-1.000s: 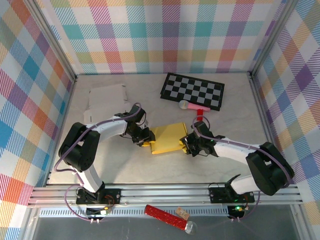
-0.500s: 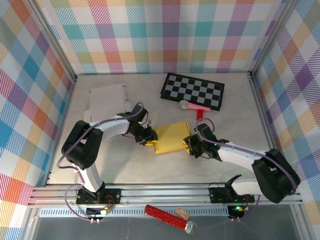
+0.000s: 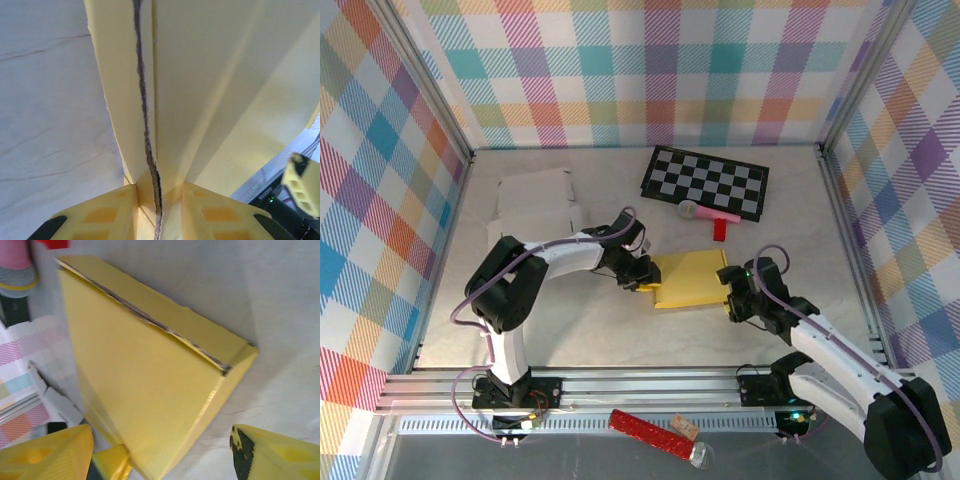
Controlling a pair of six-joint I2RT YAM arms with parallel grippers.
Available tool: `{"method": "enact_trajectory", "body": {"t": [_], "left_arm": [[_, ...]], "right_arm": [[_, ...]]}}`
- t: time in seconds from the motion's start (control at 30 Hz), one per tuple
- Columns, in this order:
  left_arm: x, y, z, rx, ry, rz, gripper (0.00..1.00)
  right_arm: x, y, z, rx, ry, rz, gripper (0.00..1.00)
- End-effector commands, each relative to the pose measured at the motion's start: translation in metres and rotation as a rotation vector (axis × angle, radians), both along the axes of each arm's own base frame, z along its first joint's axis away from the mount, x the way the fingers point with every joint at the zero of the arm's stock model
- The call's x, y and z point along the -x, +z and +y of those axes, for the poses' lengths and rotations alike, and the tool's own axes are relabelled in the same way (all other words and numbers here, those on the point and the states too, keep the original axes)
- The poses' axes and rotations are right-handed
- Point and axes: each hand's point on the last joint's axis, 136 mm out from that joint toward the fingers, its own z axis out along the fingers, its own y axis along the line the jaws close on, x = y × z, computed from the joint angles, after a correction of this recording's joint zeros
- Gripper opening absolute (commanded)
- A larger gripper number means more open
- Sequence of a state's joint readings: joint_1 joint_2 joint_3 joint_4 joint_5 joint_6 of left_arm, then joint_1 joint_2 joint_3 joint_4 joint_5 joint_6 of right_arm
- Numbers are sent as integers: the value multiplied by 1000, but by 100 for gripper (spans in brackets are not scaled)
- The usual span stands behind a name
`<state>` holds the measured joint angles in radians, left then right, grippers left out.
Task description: Fold the paper box
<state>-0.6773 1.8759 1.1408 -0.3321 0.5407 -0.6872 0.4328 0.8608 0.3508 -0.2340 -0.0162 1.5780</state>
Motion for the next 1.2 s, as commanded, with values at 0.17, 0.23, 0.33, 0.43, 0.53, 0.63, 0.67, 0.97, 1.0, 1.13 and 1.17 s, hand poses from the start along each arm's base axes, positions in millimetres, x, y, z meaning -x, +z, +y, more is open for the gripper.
{"method": "enact_trajectory", "body": {"t": [0.17, 0.23, 0.33, 0.43, 0.53, 0.63, 0.67, 0.97, 1.0, 1.13, 1.17], "left_arm": [[7, -19, -30, -20, -17, 38, 26], [6, -19, -39, -11, -24, 40, 26], [3, -17, -52, -1, -33, 31, 26], [0, -18, -63, 14, -35, 31, 26], [-2, -19, -73, 27, -41, 39, 26], [-3, -20, -82, 36, -49, 42, 26], [-3, -19, -84, 38, -50, 42, 26], [5, -29, -98, 43, -82, 68, 25], [6, -29, -100, 45, -85, 70, 25], [0, -25, -115, 85, -100, 40, 26], [-1, -24, -116, 87, -101, 39, 26]], "right_arm": [[-7, -8, -9, -24, -11, -32, 72], [-9, -7, -11, -22, -9, -32, 72], [-8, -8, -16, -23, -27, -33, 68], [-7, -11, -24, -12, -52, -30, 67], [-8, -14, -33, -16, -72, -40, 68], [-12, -17, -37, -26, -78, -43, 68], [-13, -19, -38, -29, -78, -34, 68], [-38, -13, -42, -33, -84, -89, 60], [-39, -14, -42, -31, -80, -84, 59], [-38, -18, -44, -33, -86, -68, 57], [-37, -18, -44, -33, -88, -63, 57]]}}
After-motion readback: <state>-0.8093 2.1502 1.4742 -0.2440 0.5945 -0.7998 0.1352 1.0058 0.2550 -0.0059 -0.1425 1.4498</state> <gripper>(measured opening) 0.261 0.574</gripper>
